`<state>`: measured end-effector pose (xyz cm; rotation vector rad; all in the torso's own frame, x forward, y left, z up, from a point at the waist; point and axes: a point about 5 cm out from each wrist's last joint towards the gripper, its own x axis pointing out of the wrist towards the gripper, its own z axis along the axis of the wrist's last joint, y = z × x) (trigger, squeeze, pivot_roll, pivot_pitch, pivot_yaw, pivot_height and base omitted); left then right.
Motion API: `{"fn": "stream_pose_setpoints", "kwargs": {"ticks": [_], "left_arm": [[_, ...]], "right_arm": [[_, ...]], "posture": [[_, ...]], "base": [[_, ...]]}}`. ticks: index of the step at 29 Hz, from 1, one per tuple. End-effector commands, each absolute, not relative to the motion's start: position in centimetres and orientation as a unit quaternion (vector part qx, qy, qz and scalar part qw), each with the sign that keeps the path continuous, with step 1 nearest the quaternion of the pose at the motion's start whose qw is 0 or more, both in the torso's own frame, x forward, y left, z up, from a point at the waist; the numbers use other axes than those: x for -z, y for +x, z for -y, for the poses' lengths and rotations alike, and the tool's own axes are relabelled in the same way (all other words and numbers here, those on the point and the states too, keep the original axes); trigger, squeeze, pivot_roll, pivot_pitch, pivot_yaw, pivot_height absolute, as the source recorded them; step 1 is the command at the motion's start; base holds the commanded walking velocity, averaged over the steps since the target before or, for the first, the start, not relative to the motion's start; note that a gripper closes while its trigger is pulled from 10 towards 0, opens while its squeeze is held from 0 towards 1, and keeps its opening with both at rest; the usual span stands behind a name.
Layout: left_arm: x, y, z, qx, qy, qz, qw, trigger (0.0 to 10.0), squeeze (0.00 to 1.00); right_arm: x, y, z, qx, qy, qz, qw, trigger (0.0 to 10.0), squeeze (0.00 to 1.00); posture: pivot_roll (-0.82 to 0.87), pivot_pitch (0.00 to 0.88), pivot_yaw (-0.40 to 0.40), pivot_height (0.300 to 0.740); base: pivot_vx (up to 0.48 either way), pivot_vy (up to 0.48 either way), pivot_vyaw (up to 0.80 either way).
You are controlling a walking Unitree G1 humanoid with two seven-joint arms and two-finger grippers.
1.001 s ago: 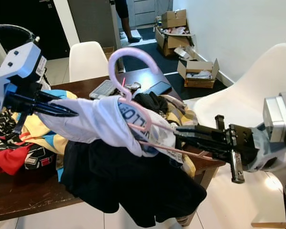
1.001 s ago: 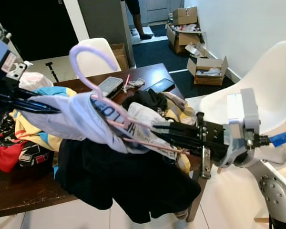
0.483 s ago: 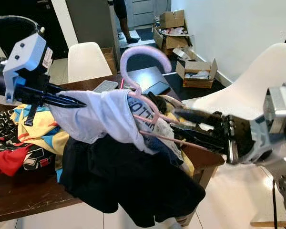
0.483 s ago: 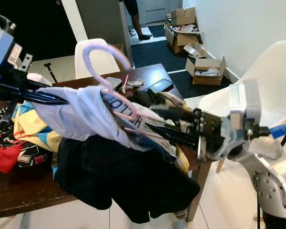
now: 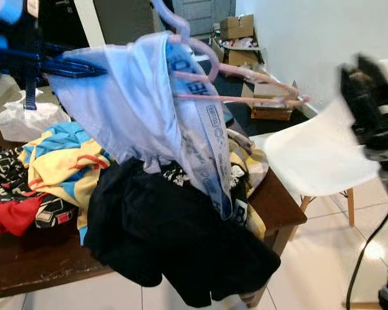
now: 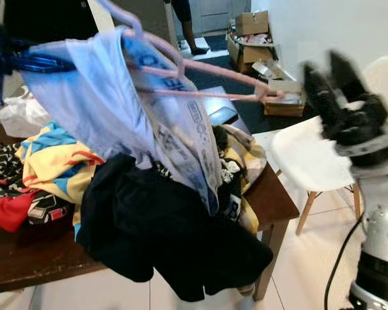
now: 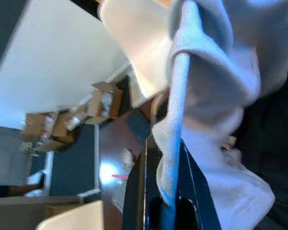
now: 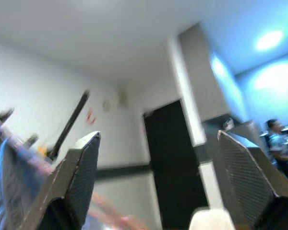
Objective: Hang hanger
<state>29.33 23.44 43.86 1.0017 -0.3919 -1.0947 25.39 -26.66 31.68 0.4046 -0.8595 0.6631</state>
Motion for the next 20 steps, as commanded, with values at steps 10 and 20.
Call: {"fn": "stream_pose_setpoints", "kwargs": {"ticks": [10,20], "left_arm": [[-47.6,28.0,-22.4,0.501,0.395,0.284,0.715,0.0,0.00],[-49.2,28.0,-22.2,0.514,0.322,0.342,0.718,3.2,0.00]], "right_arm": [[-24.6,23.8,25.5,-0.391,0.161,0.261,0.868,10.0,0.00],[-22.8,24.7,21.6,-0.419,0.200,0.209,0.861,10.0,0.00]], "posture": [[-0.01,0.000,0.102,0.710],[-0.01,0.000,0.110,0.710]], "base": [[0.000,0.000,0.00],[0.000,0.000,-0.54]]}}
